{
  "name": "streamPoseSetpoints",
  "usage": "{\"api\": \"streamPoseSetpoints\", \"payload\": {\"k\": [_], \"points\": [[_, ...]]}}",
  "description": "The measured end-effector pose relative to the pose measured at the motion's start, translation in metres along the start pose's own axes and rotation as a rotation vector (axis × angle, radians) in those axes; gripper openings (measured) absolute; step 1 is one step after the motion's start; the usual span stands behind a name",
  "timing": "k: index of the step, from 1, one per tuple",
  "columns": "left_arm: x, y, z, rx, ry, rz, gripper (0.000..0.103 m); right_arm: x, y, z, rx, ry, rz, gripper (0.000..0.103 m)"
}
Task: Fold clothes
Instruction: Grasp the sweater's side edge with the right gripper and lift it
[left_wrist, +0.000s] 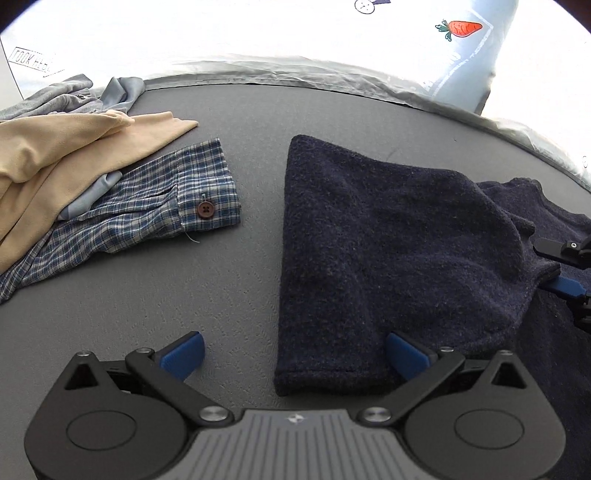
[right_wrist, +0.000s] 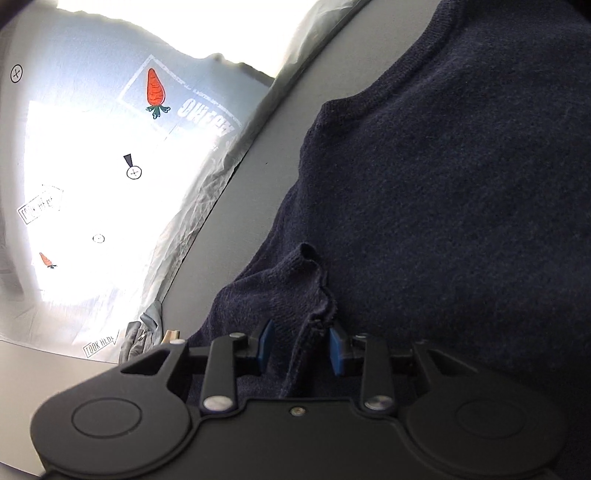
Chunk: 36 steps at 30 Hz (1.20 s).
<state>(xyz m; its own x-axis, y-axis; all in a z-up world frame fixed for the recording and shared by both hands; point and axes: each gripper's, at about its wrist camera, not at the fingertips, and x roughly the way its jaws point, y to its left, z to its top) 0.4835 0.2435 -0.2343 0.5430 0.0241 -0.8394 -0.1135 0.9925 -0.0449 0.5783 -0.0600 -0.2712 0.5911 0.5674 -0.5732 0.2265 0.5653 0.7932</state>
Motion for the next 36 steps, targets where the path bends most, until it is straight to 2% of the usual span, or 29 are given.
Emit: {"api": "streamPoseSetpoints", "payload": {"k": [1, 2, 3, 4, 6, 9, 13, 16, 18, 24, 29, 32, 34, 36], "points": [[0.000, 0.000, 0.000, -0.001, -0.003, 0.001, 0.103, 0.002, -0.002, 0.000, 0.015, 0.000, 0.002, 0.025], [0.000, 0.000, 0.000, 0.000, 0.000, 0.001, 0.103, 0.004, -0.003, 0.000, 0.028, 0.003, 0.000, 0.014], [-0.001, 0.000, 0.002, -0.002, 0.011, 0.000, 0.103, 0.003, -0.004, -0.001, 0.037, 0.001, 0.012, 0.011], [-0.002, 0.001, 0.005, -0.010, 0.019, 0.003, 0.103, 0.003, -0.005, -0.002, 0.046, 0.000, 0.023, 0.010], [-0.013, 0.002, 0.009, -0.034, -0.017, 0.026, 0.103, -0.003, -0.003, -0.005, 0.038, -0.008, 0.048, 0.009], [-0.046, -0.004, 0.012, -0.008, -0.133, 0.066, 0.103, -0.027, 0.012, -0.011, -0.071, -0.049, 0.051, 0.009], [-0.082, -0.021, 0.009, 0.019, -0.181, 0.083, 0.103, -0.066, 0.024, -0.017, -0.176, -0.121, 0.047, 0.009], [-0.100, -0.041, -0.007, 0.019, -0.168, 0.062, 0.103, -0.101, 0.024, -0.013, -0.221, -0.176, 0.038, 0.008], [-0.109, -0.058, -0.023, 0.031, -0.150, 0.057, 0.103, -0.137, 0.013, 0.002, -0.256, -0.212, 0.023, 0.008], [-0.131, -0.126, -0.083, 0.105, -0.094, 0.086, 0.103, -0.223, -0.021, 0.037, -0.327, -0.295, -0.038, 0.008], [-0.150, -0.179, -0.107, 0.143, -0.121, 0.046, 0.103, -0.256, -0.046, 0.067, -0.362, -0.309, -0.087, 0.008], [-0.151, -0.213, -0.114, 0.199, -0.120, 0.030, 0.103, -0.273, -0.056, 0.079, -0.385, -0.302, -0.086, 0.008], [-0.144, -0.231, -0.118, 0.215, -0.083, 0.019, 0.103, -0.278, -0.063, 0.086, -0.401, -0.293, -0.083, 0.008], [-0.131, -0.241, -0.123, 0.187, -0.023, -0.005, 0.103, -0.279, -0.069, 0.092, -0.419, -0.280, -0.080, 0.008]]}}
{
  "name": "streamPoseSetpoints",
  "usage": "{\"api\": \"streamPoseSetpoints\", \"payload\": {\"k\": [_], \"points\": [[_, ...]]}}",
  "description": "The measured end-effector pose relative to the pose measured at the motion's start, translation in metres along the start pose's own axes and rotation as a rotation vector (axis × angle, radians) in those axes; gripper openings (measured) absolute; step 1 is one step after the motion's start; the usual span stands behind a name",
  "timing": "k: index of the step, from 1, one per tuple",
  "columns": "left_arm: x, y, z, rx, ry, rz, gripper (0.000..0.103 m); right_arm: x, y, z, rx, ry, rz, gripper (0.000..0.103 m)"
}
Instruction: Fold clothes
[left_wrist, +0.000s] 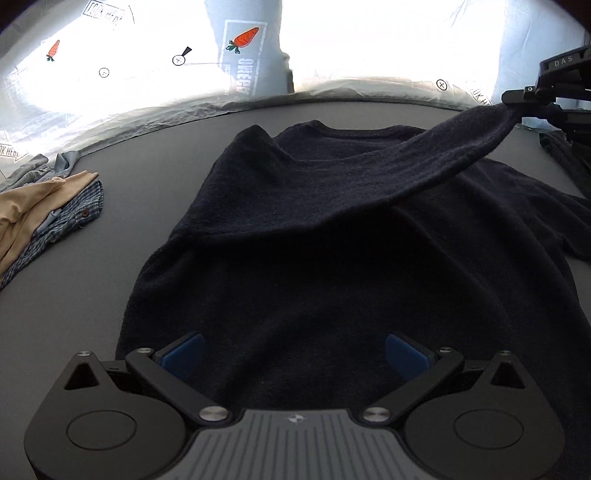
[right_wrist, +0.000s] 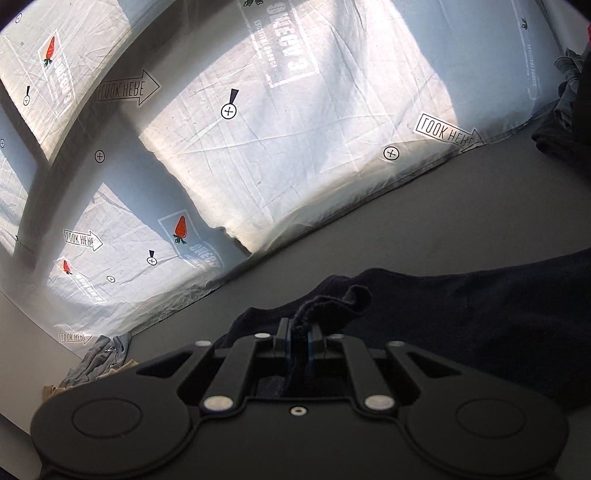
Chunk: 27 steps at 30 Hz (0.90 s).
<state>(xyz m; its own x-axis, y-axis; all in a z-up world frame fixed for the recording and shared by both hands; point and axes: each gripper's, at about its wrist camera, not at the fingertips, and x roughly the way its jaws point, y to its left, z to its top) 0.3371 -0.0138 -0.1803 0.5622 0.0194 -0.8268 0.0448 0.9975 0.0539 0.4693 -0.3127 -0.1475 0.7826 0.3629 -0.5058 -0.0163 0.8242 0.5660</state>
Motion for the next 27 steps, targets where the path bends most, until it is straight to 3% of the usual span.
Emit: {"api": "streamPoseSetpoints", "payload": {"k": [4, 7, 12, 16, 23, 27], "points": [[0.035, -0.002, -0.004, -0.154, 0.161, -0.018, 0.103, 0.008, -0.012, 0.011, -0.037, 0.020, 0.015, 0.008], [0.045, -0.003, -0.002, -0.197, 0.195, 0.029, 0.103, 0.007, -0.017, 0.022, -0.106, -0.002, 0.016, 0.008], [0.051, -0.004, 0.004, -0.225, 0.229, 0.060, 0.103, -0.002, -0.025, 0.049, -0.197, -0.104, -0.022, 0.008], [0.052, -0.003, 0.005, -0.236, 0.247, 0.068, 0.103, -0.001, -0.042, 0.066, -0.262, -0.155, -0.103, 0.008], [0.055, 0.002, 0.008, -0.238, 0.263, 0.068, 0.103, 0.006, -0.099, 0.063, -0.172, -0.115, -0.254, 0.007], [0.057, 0.002, 0.011, -0.235, 0.271, 0.065, 0.103, 0.015, -0.121, 0.047, -0.166, -0.042, -0.338, 0.007]]}}
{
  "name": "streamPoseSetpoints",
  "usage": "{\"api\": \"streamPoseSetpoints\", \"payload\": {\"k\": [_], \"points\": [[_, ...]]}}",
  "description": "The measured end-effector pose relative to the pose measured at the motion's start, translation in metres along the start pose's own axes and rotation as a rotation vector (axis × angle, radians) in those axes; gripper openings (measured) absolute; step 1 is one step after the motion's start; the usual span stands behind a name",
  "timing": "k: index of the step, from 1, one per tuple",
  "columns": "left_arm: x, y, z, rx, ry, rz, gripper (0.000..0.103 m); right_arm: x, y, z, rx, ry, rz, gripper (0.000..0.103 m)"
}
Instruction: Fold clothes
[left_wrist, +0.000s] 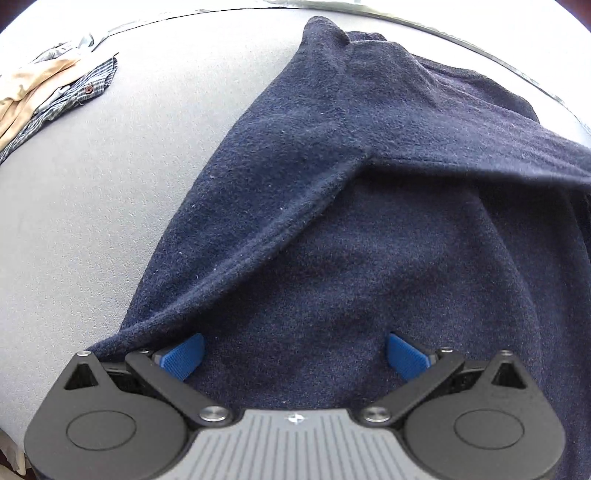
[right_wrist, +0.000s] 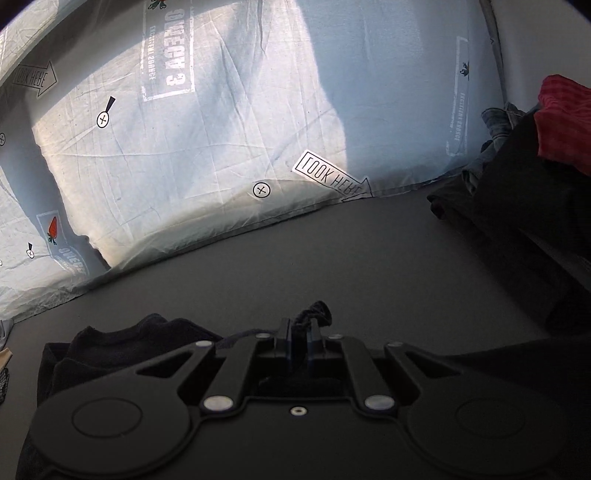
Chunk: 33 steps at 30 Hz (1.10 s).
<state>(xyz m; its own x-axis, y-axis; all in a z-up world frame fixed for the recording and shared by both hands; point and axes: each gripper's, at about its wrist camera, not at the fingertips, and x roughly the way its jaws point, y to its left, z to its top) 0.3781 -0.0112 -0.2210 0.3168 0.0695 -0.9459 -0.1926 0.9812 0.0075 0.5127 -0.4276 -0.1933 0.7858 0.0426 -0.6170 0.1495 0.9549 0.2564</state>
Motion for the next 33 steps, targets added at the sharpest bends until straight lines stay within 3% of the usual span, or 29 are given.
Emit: {"api": "streamPoseSetpoints", "payload": {"k": [5, 10, 15, 24, 33], "points": [[0.000, -0.001, 0.002, 0.009, 0.000, -0.004, 0.103, 0.022, -0.006, -0.030, 0.026, 0.154, -0.092, 0.011], [-0.005, 0.000, -0.004, 0.030, -0.020, -0.034, 0.103, -0.003, 0.004, -0.032, 0.039, 0.129, -0.091, 0.031], [-0.024, 0.008, -0.016, 0.035, -0.085, -0.153, 0.103, -0.035, 0.019, -0.041, 0.098, 0.113, 0.002, 0.032], [-0.078, 0.055, -0.031, -0.012, -0.214, -0.493, 0.103, -0.082, 0.074, -0.097, 0.119, 0.164, 0.098, 0.032], [-0.086, 0.120, -0.034, -0.074, -0.206, -0.490, 0.103, -0.113, 0.143, -0.154, 0.146, 0.235, 0.174, 0.031]]}}
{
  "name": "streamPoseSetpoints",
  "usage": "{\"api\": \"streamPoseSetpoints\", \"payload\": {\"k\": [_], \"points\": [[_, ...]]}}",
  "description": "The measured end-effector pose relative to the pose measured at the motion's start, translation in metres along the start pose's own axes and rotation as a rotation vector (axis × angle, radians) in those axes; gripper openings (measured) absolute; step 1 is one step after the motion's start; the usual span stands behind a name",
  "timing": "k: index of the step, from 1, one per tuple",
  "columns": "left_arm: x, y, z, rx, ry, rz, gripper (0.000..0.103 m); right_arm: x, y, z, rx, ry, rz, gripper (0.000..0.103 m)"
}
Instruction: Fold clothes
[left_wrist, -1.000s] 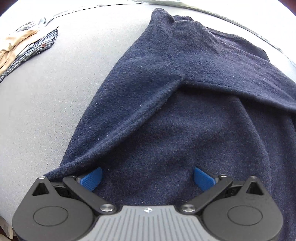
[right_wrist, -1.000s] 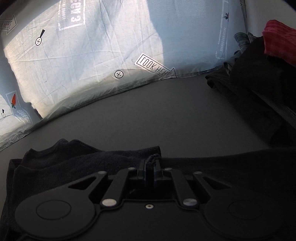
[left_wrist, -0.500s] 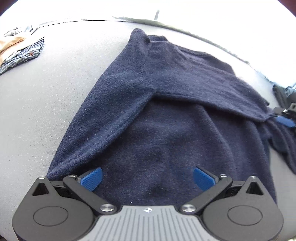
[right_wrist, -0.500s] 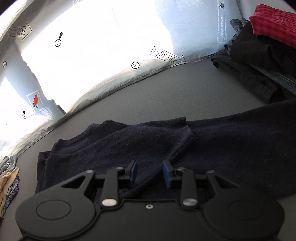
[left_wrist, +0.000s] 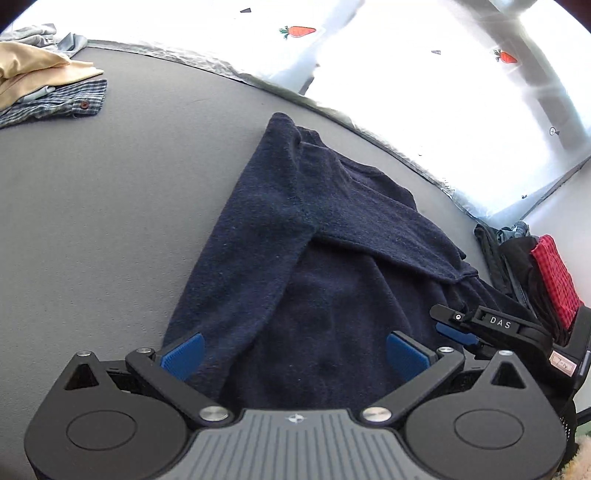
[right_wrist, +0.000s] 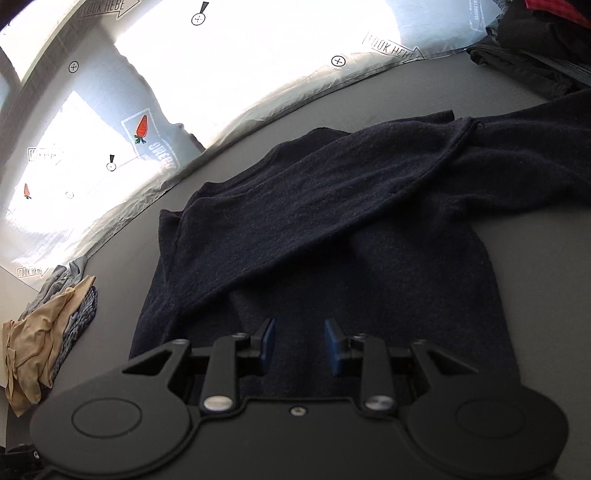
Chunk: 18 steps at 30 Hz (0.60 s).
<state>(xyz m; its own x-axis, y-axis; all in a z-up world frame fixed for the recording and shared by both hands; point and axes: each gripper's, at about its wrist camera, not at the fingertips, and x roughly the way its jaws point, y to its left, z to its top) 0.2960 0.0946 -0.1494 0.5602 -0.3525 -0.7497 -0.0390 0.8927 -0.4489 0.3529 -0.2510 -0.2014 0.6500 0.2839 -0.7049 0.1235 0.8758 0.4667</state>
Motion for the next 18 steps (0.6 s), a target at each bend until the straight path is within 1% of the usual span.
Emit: {"api": "streamPoseSetpoints", "payload": {"k": [3, 6, 10, 13, 16, 18], "points": [[-0.010, 0.029, 0.003, -0.030, 0.007, 0.002, 0.103, 0.002, 0.021, -0.020, 0.002, 0.025, 0.030, 0.029], [-0.017, 0.052, 0.003, -0.029, 0.024, 0.019, 0.103, 0.008, 0.046, -0.040, 0.010, 0.055, 0.076, 0.029], [-0.022, 0.083, 0.002, -0.018, 0.074, 0.043, 0.103, 0.019, 0.083, -0.066, -0.006, 0.094, 0.136, 0.029], [-0.025, 0.105, 0.005, -0.004, 0.108, 0.080, 0.103, 0.030, 0.110, -0.084, -0.002, 0.128, 0.195, 0.030], [-0.030, 0.127, 0.007, -0.005, 0.126, 0.105, 0.103, 0.043, 0.135, -0.096, -0.008, 0.150, 0.223, 0.033], [-0.033, 0.140, 0.009, -0.015, 0.129, 0.110, 0.103, 0.051, 0.147, -0.104, -0.016, 0.173, 0.218, 0.033]]}}
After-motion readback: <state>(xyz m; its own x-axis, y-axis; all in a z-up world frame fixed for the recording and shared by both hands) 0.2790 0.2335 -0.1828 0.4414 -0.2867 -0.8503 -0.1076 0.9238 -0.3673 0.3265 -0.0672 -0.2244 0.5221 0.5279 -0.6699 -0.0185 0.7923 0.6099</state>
